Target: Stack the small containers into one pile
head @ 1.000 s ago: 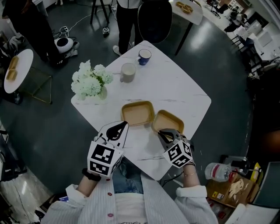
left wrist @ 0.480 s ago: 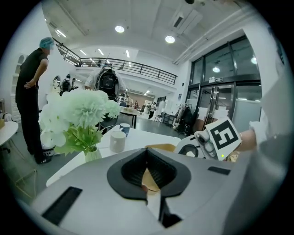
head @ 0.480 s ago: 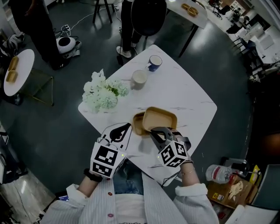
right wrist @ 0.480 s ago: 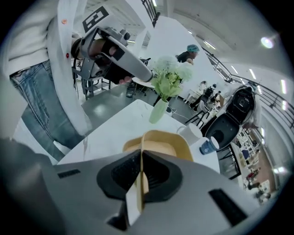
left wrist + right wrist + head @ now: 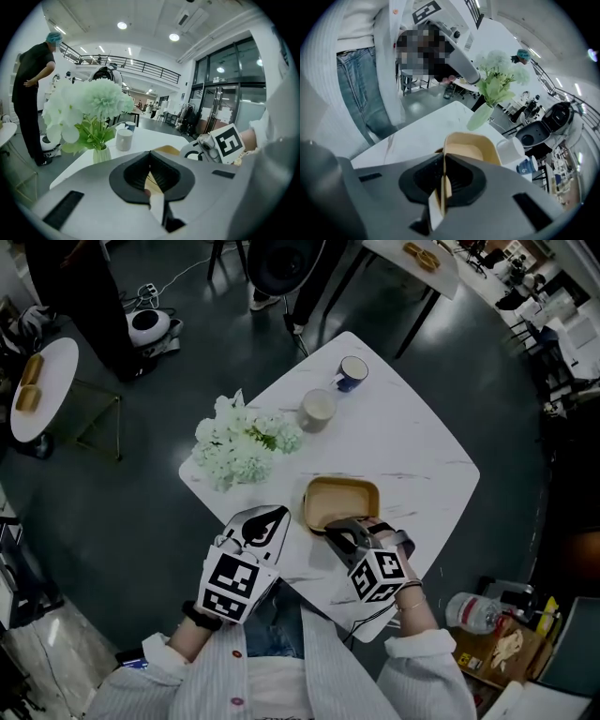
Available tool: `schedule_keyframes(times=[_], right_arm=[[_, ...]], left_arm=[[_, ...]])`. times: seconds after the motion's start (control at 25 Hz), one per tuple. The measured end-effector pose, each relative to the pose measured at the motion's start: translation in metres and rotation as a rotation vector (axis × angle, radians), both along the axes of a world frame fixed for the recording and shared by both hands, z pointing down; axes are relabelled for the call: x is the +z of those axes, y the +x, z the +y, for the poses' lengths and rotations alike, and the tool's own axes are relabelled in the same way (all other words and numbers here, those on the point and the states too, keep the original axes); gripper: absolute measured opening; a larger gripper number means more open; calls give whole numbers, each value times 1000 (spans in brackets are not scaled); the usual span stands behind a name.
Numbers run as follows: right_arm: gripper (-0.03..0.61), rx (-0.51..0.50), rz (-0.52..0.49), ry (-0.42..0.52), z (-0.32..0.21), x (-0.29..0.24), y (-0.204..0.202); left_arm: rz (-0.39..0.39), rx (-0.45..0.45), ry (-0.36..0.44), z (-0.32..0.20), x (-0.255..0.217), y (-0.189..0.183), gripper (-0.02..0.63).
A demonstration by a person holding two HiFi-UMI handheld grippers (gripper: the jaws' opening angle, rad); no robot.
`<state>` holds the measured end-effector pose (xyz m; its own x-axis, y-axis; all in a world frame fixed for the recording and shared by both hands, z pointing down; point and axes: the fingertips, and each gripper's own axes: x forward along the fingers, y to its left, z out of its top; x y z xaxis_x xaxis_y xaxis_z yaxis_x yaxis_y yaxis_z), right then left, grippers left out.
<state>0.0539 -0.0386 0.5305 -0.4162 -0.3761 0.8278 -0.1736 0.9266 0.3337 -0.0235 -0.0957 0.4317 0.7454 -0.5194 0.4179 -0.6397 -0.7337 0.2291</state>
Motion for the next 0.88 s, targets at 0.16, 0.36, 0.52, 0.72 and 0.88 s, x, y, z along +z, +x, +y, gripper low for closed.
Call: schedule_keyframes(times=[0.16, 0.36, 0.52, 0.72, 0.88], right_arm=[[23, -86, 11, -11, 6, 3, 1], [23, -144, 22, -35, 12, 7, 10], [23, -171, 16, -50, 14, 8, 14], [23, -189, 17, -50, 16, 11, 22], [23, -201, 21, -58, 14, 15, 28]], left_arm=[[-7, 3, -7, -1, 4, -2, 17], [-11, -1, -17, -1, 8, -1, 17], [-13, -15, -23, -1, 10, 2, 17], [-15, -36, -29, -3, 12, 6, 17], [-17, -48, -35, -5, 14, 12, 17]])
